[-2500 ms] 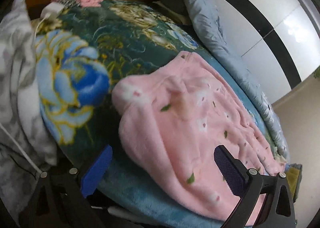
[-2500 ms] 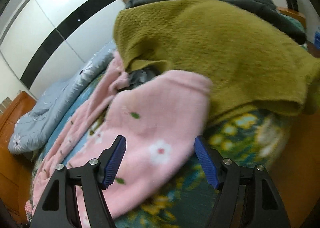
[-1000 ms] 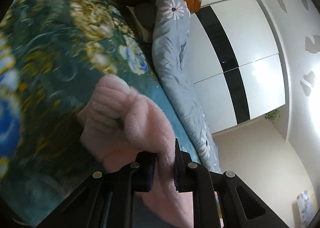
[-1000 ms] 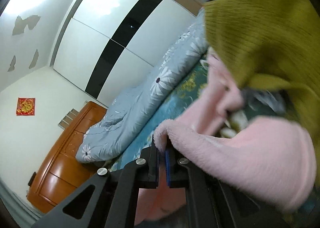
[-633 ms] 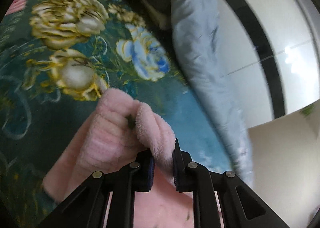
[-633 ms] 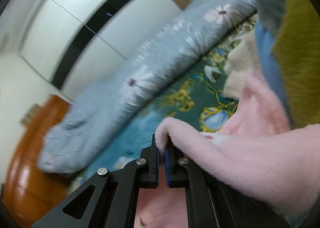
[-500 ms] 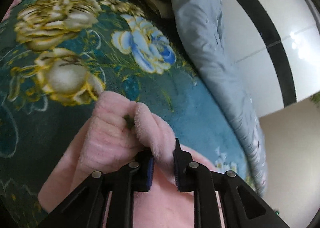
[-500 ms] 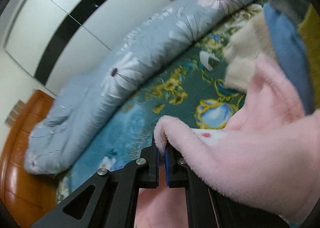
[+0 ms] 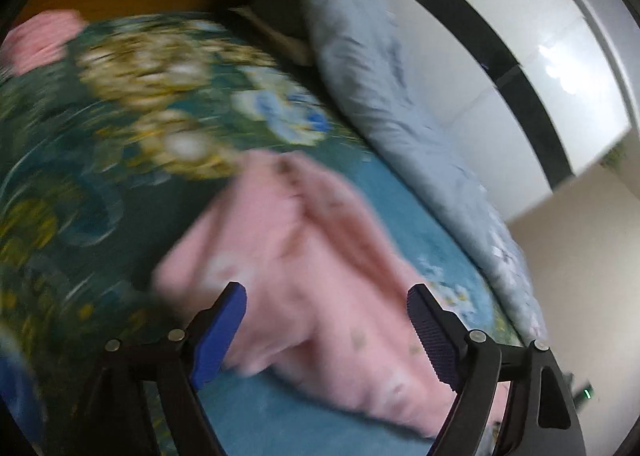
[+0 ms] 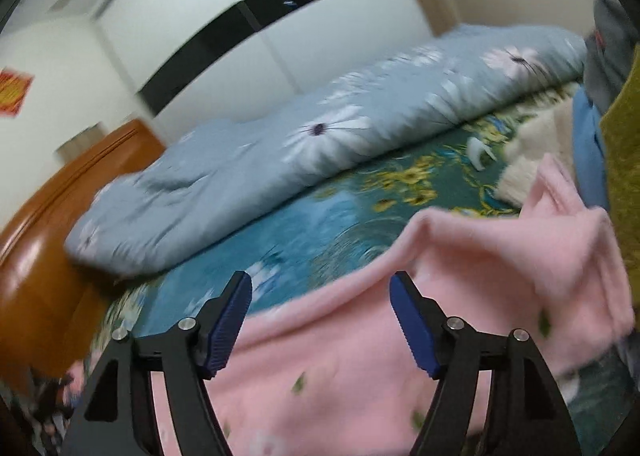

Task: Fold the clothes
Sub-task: 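Release the folded fleece with the right gripper while the left gripper grasps the fold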

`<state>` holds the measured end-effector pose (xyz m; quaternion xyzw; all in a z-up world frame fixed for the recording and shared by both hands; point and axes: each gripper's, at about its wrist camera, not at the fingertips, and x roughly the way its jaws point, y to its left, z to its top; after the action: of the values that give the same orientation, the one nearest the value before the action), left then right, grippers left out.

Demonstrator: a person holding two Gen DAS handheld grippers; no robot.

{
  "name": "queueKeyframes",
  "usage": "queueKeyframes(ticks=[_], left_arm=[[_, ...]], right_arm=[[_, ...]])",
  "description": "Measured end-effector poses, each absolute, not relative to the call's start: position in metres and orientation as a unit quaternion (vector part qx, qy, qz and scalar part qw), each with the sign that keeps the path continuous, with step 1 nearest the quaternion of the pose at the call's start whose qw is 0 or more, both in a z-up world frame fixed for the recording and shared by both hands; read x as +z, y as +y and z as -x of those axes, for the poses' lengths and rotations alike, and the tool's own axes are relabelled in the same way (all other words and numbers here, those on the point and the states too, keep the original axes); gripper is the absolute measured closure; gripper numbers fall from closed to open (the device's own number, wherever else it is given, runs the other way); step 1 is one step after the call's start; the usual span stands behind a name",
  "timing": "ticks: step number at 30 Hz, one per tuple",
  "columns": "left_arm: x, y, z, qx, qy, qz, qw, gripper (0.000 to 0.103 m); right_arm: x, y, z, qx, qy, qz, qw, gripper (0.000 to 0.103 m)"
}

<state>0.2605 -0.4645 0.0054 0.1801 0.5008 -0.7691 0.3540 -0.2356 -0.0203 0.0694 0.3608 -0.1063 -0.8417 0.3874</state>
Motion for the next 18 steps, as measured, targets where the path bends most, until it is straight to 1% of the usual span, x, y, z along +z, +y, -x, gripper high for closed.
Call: queueKeyframes(ticks=[5,9,12,18], left_arm=[[-0.028,-0.446,-0.29,-0.736,0.535,-0.17,0.379,0.018],[-0.049,-0.444,-0.298,-0.722,0.568,-0.155,0.364,0.018],[-0.052,-0.447,-0.298,-0.724,0.578,-0.139,0.35,0.017],[-0.06,-0.466,-0.285,-0.715,0.617,-0.101,0.312,0.015]], right_arm=[[0.054,-0.006,0.186,-0.815,-0.133,-0.36,0.434,0.026],[0.027,-0.006,0.164,-0.79,-0.155,-0.392,0.445,0.026],[0.016,-0.01,0.154,-0.777,-0.158,-0.406,0.454,0.026],[0.013,-0.017,0.148,-0.765,-0.162,-0.414,0.465,0.026]])
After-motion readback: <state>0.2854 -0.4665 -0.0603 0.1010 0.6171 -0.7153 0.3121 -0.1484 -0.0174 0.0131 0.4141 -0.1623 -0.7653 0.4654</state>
